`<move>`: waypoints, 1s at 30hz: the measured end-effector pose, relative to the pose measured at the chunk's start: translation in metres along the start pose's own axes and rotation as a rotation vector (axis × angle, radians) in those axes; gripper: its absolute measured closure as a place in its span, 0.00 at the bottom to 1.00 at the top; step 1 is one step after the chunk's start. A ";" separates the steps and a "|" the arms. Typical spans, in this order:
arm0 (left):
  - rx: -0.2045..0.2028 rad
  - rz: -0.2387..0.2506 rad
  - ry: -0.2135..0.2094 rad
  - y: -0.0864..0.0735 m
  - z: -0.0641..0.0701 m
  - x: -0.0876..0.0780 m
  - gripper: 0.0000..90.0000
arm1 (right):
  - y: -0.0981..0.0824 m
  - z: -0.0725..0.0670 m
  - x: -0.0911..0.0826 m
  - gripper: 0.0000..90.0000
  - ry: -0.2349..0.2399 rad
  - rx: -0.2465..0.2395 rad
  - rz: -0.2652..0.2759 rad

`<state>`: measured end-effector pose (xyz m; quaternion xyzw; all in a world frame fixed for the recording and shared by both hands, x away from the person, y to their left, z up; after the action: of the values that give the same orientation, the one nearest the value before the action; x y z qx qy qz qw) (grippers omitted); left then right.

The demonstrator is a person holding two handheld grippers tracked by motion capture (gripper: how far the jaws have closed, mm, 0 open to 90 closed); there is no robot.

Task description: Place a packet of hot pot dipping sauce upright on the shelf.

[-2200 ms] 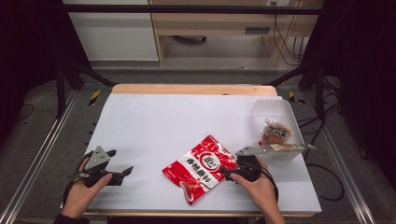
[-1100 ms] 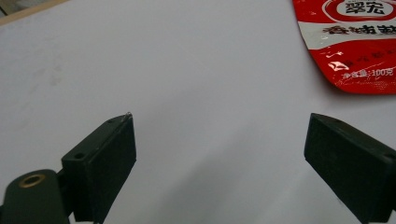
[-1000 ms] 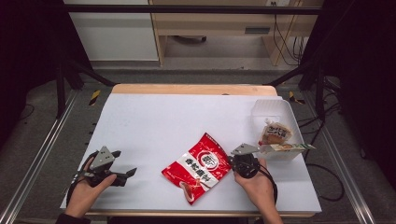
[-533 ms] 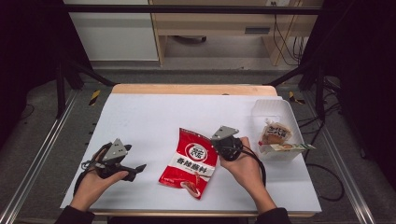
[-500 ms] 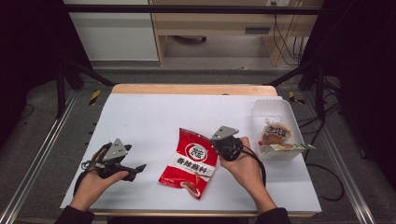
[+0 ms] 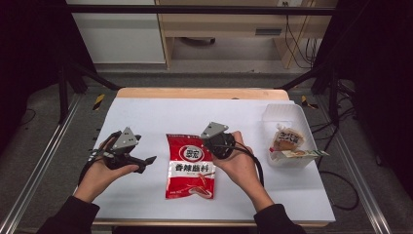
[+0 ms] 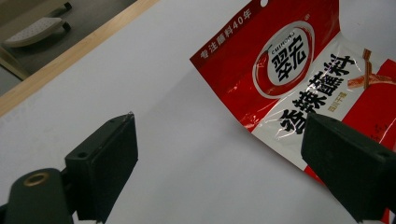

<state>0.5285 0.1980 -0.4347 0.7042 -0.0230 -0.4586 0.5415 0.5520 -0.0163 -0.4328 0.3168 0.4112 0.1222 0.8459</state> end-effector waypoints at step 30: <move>0.030 -0.011 -0.026 0.007 0.001 0.001 0.21 | 0.040 -0.021 -0.027 1.00 0.040 -0.097 0.131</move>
<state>0.5318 0.1943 -0.4301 0.7063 -0.0333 -0.4703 0.5280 0.5204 0.0109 -0.4006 0.2993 0.3998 0.2035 0.8421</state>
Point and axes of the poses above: each handheld gripper's, and its own axes: x roughly forward along the jaws, y roughly out of its top, z roughly to its right, the point moved 9 cm from there along x, roughly forward along the jaws, and after that the axes turned 14 degrees about -x, right-handed, at the moved point
